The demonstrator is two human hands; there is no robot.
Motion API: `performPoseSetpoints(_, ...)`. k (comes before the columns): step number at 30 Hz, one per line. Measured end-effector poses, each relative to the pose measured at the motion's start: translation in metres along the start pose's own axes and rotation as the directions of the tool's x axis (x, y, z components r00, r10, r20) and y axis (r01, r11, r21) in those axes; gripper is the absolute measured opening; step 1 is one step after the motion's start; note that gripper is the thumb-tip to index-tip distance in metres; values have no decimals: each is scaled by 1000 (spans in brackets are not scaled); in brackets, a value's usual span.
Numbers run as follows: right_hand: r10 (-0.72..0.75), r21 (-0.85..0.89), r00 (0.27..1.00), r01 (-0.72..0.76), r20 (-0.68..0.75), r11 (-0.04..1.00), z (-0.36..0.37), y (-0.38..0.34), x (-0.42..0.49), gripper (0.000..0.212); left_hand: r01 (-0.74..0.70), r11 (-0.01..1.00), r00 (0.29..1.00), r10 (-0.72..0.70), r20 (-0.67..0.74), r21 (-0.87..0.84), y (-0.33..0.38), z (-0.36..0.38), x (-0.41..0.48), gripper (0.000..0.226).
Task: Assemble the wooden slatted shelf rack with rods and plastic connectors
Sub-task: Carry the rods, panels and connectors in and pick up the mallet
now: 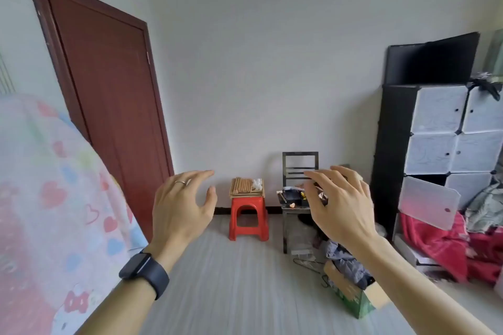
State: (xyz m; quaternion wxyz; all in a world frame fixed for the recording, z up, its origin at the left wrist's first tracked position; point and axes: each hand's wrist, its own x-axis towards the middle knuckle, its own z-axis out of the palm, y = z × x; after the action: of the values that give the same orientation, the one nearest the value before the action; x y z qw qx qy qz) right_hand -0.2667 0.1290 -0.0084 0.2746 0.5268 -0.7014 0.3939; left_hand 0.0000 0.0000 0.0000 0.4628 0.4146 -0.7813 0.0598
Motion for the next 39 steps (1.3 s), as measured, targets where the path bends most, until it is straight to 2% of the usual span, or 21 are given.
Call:
performPoseSetpoints(6,40,-70,986,-29,163,997,118,14,62,37,44,999,994,-47,100,31,-71,105,61,33)
performPoseSetpoints(14,62,-77,979,-48,192,996,257,38,148,29,82,996,966,-86,245,28,-148,231,162,32)
performPoseSetpoints(22,108,-78,956,-90,272,993,404,107,209,32,93,996,924,-87,372,2,-192,378,242,35)
performPoseSetpoints(32,128,-54,890,-116,438,992,586,205,326,35,178,981,903,-195,383,79,-252,547,357,35)
performPoseSetpoints(37,110,-17,890,-115,443,993,669,239,372,34,195,976,896,-216,388,93,-286,623,405,34)
performPoseSetpoints(39,111,-12,886,-119,450,993,707,250,387,39,196,976,891,-216,400,89,-303,657,423,35)
